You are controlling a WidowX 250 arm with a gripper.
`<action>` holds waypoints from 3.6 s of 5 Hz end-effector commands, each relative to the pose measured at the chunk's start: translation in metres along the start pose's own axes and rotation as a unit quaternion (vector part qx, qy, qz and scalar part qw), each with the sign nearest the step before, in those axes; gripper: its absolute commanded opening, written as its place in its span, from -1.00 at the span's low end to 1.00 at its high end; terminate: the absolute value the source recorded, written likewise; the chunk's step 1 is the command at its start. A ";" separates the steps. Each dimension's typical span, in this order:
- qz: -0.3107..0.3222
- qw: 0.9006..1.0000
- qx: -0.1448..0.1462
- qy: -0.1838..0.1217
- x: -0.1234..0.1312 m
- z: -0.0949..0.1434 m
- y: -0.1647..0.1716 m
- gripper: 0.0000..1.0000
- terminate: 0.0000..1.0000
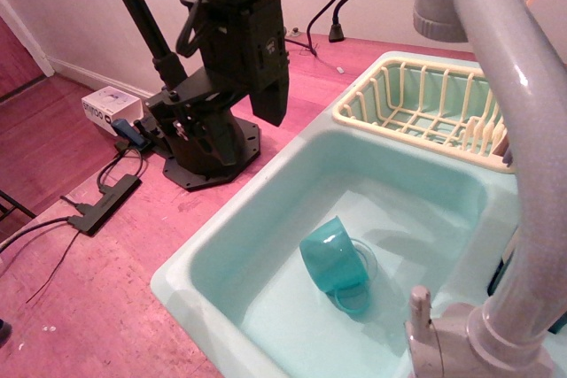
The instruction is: Flip cup upright
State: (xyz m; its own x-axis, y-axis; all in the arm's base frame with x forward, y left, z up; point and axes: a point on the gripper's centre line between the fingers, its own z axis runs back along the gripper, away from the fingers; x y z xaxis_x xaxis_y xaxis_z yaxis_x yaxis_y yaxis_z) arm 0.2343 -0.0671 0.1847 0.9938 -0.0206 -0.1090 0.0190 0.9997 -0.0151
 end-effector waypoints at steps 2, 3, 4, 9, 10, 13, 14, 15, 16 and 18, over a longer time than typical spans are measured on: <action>-0.021 1.000 0.006 -0.001 0.009 -0.007 -0.003 1.00 -1.00; -0.034 0.999 0.014 -0.012 0.018 -0.014 -0.002 1.00 -1.00; -0.069 0.997 0.020 -0.026 0.030 -0.023 -0.002 1.00 -1.00; -0.225 0.966 0.070 -0.107 0.041 -0.054 0.032 1.00 -1.00; -0.218 0.964 0.070 -0.133 0.068 -0.052 0.032 1.00 -1.00; -0.242 0.964 0.018 -0.106 0.089 -0.063 0.009 1.00 -1.00; -0.257 0.964 -0.011 -0.072 0.065 -0.073 -0.008 1.00 -1.00; -0.251 0.965 -0.028 -0.067 0.051 -0.078 -0.022 1.00 -1.00; -0.257 0.963 -0.044 -0.066 0.058 -0.079 -0.044 1.00 -1.00; -0.248 0.964 -0.046 -0.079 0.078 -0.069 -0.055 1.00 -1.00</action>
State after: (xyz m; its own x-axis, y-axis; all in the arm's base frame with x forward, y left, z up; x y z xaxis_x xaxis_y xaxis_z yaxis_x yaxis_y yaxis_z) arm 0.3052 -0.1199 0.1095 0.8585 -0.5101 0.0524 0.5128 0.8538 -0.0895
